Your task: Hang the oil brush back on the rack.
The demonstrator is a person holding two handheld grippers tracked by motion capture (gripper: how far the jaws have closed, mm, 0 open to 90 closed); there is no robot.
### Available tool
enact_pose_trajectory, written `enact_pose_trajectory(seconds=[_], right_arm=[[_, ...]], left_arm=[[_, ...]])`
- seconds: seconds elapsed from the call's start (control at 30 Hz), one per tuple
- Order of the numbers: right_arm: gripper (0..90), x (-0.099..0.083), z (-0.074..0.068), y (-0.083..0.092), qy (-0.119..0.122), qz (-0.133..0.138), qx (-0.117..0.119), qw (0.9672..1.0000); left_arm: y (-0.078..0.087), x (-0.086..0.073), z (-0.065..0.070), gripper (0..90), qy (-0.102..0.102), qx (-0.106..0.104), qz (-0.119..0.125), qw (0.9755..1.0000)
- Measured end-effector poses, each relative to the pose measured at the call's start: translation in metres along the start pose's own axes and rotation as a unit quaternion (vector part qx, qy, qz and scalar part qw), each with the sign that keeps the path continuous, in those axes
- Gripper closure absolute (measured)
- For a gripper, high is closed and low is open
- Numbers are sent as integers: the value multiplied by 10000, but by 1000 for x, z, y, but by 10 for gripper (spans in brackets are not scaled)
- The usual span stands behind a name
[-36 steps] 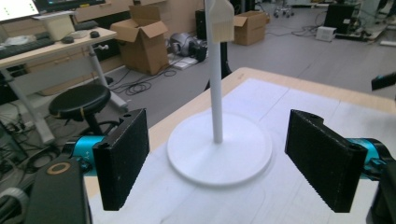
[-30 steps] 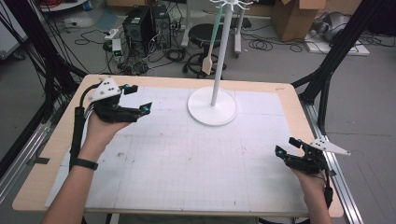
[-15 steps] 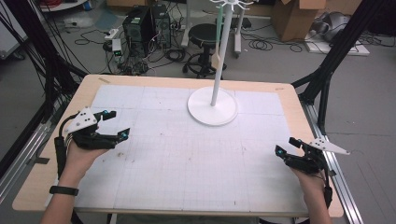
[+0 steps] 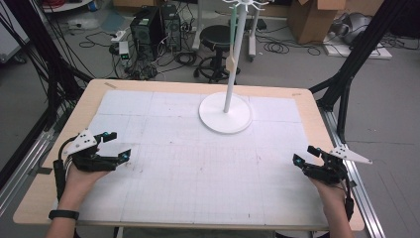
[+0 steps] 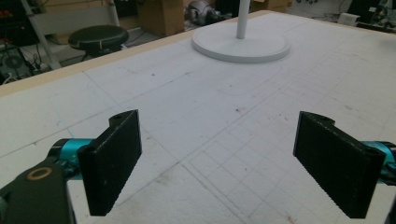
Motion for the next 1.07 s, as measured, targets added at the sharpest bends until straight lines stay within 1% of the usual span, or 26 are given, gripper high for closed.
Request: enact_pose_trajectory(seconds=[0.07, 0.27, 0.33, 0.37, 0.47, 0.53, 0.73, 0.83, 1.07], right_arm=[[191, 0, 0, 0, -23, 17, 0, 10000], [187, 0, -2, -3, 17, -25, 17, 10000], [186, 0, -2, -4, 61, -35, 29, 10000], [185, 0, -2, -4, 41, -36, 30, 10000], [184, 0, -1, -4, 54, -33, 15, 10000], [184, 0, -1, -4, 36, -21, 20, 10000], [184, 0, -1, -4, 26, -19, 25, 10000], [184, 0, -1, -4, 30, -19, 21, 10000], [184, 0, 0, -3, 21, -4, 16, 10000]], left_arm=[[2, -2, 0, 160, 37, -43, 47, 10000], [4, -7, -3, 160, 138, 7, 105, 9998], [5, -6, -4, 160, 110, 47, 107, 9999], [5, -5, -3, 160, 110, 11, 129, 9999], [5, -6, -3, 160, 111, 21, 95, 9999], [5, -7, -4, 160, 120, 70, 76, 9999], [4, -6, -3, 160, 147, 2, 121, 9998], [4, -7, -3, 160, 170, 11, 117, 9998], [4, -6, -3, 161, 143, 19, 114, 9998]])
Point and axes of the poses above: each handheld gripper's, and its own axes: y roughly backward along the jaws, x roughly out of its top, z roughly to its right, the point moved 7 cm from there along -y, roughly forward along the jaws, and after that the axes turned 9 degrees about -x, right-handed, at the moved point
